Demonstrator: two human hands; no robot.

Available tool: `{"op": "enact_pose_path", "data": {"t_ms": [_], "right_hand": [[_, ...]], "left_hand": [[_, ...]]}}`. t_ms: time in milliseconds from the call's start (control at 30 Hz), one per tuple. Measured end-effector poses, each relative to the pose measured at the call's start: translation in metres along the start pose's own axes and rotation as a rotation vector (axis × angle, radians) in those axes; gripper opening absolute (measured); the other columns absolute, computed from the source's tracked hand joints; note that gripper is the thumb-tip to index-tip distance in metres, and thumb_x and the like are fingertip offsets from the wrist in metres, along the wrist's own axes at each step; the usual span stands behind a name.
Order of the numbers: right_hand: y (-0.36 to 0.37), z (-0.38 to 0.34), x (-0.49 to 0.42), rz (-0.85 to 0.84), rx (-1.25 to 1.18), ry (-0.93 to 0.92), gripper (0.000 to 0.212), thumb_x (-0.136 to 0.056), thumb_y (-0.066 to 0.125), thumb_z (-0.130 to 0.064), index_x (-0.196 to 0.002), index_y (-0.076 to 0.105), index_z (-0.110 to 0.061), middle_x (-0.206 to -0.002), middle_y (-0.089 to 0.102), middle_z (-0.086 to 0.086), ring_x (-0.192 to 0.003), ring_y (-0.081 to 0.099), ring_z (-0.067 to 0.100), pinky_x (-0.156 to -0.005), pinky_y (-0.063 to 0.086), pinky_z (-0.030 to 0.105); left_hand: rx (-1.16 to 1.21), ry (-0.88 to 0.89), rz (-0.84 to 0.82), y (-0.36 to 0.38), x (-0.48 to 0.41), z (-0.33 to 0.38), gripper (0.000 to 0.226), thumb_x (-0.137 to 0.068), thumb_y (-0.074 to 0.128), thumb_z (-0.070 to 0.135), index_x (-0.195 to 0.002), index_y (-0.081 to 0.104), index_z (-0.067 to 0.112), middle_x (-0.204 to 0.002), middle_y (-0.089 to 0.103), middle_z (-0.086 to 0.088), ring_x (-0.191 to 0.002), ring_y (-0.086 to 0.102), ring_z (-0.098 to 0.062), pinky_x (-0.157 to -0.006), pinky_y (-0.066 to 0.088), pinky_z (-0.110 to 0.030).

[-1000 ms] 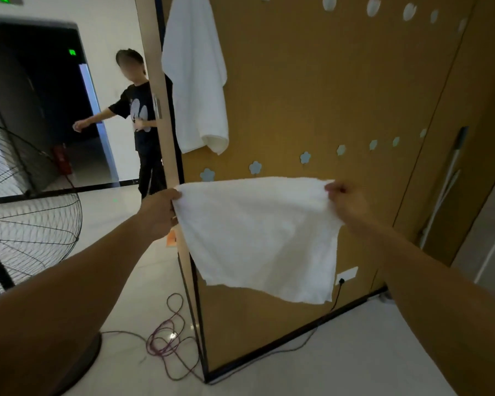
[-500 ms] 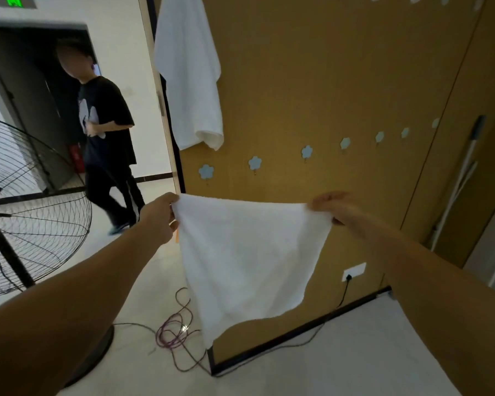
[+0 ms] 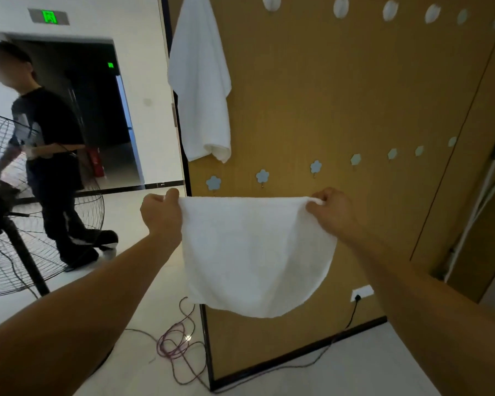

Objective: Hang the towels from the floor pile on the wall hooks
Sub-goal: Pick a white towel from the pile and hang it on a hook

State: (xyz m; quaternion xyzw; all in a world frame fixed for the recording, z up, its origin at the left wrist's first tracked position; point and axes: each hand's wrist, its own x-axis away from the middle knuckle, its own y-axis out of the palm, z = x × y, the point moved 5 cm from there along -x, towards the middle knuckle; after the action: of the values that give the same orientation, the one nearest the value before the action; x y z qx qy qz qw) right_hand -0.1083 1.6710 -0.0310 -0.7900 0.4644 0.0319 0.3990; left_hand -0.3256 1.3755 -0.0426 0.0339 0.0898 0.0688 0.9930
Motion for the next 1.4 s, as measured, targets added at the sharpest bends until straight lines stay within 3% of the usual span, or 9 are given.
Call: {"op": "enact_pose_path", "data": {"t_ms": [200,333,500,600,767,900,1133,1267,1400], "right_hand": [[0.031,-0.019,-0.004,-0.134,-0.249,-0.039,0.023,-0.09,0.045,-0.005,-0.108,0.056,-0.015,-0.109,0.058,-0.003,-0.097,0.053,0.013,-0.071,0.04,0.019],[0.069,-0.021,-0.004,-0.381,-0.343,-0.021,0.015,-0.088,0.051,-0.016,-0.091,0.062,-0.026,-0.1,0.062,-0.009,-0.096,0.058,0.015,-0.073,0.043,0.025],[0.113,-0.037,-0.01,-0.601,-0.226,-0.132,0.039,-0.062,0.083,-0.055,-0.095,0.069,-0.038,-0.101,0.064,-0.022,-0.093,0.06,-0.002,-0.072,0.044,0.017],[0.135,-0.04,-0.029,-0.504,-0.307,-0.078,0.04,-0.073,0.078,-0.049,-0.088,0.074,-0.012,-0.09,0.072,0.005,-0.078,0.066,0.012,-0.069,0.049,0.026],[0.172,-0.051,-0.058,-0.384,-0.114,-0.158,0.035,-0.09,0.063,-0.036,-0.082,0.058,-0.002,-0.075,0.053,0.001,-0.067,0.048,0.013,-0.059,0.036,0.026],[0.204,-0.053,-0.074,-0.36,-0.082,-0.153,0.021,-0.095,0.055,-0.033,-0.084,0.052,-0.016,-0.079,0.054,-0.005,-0.071,0.049,0.01,-0.06,0.037,0.023],[0.243,-0.048,-0.103,-0.437,-0.241,-0.093,0.031,-0.077,0.076,-0.045,-0.086,0.07,-0.016,-0.09,0.071,0.0,-0.085,0.066,0.015,-0.075,0.051,0.029],[0.257,-0.043,-0.13,-0.301,-0.25,-0.089,0.021,-0.079,0.075,-0.043,-0.08,0.062,-0.027,-0.085,0.066,-0.013,-0.08,0.061,0.006,-0.068,0.046,0.017],[0.271,-0.045,-0.147,-0.118,-0.149,-0.211,0.023,-0.087,0.065,-0.045,-0.093,0.065,-0.024,-0.088,0.069,-0.006,-0.077,0.057,0.008,-0.069,0.043,0.025]], "left_hand": [[-0.22,0.175,-0.136,-0.001,0.009,0.013,0.024,-0.085,0.06,0.02,-0.096,0.042,0.01,-0.075,0.042,0.003,-0.068,0.042,-0.009,-0.056,0.033,-0.021],[-0.3,0.124,-0.511,0.0,0.006,0.0,0.075,-0.086,0.066,0.037,-0.144,0.019,0.038,-0.082,0.06,0.0,-0.078,0.059,-0.013,-0.072,0.042,-0.03],[-0.745,0.238,-1.01,0.011,-0.006,-0.027,0.033,-0.067,0.073,0.061,-0.095,0.071,0.044,-0.076,0.066,0.012,-0.072,0.062,-0.003,-0.06,0.044,-0.012],[-0.761,0.334,-1.115,0.02,-0.022,-0.039,0.037,-0.062,0.078,0.059,-0.089,0.076,0.033,-0.081,0.071,0.013,-0.073,0.064,0.001,-0.062,0.045,-0.008],[-0.714,0.521,-0.805,0.041,-0.065,-0.045,0.03,-0.087,0.062,0.044,-0.088,0.075,0.018,-0.079,0.071,0.0,-0.067,0.06,-0.008,-0.059,0.042,-0.017],[-0.865,0.718,-0.61,0.063,-0.082,-0.05,0.03,-0.099,0.04,0.037,-0.096,0.061,0.016,-0.075,0.059,0.005,-0.064,0.05,-0.011,-0.052,0.028,-0.013],[-0.941,0.73,-0.483,0.096,-0.112,-0.066,0.021,-0.101,0.032,0.036,-0.092,0.043,0.02,-0.069,0.047,0.007,-0.048,0.032,-0.005,-0.047,0.02,-0.018],[-0.989,0.743,-0.36,0.113,-0.127,-0.077,0.021,-0.101,0.033,0.037,-0.089,0.042,0.022,-0.065,0.045,0.008,-0.044,0.028,-0.005,-0.047,0.021,-0.024],[-1.033,0.649,-0.26,0.13,-0.135,-0.092,0.03,-0.101,0.024,0.041,-0.091,0.043,0.02,-0.056,0.042,0.013,-0.044,0.036,-0.006,-0.045,0.024,-0.023]]}}
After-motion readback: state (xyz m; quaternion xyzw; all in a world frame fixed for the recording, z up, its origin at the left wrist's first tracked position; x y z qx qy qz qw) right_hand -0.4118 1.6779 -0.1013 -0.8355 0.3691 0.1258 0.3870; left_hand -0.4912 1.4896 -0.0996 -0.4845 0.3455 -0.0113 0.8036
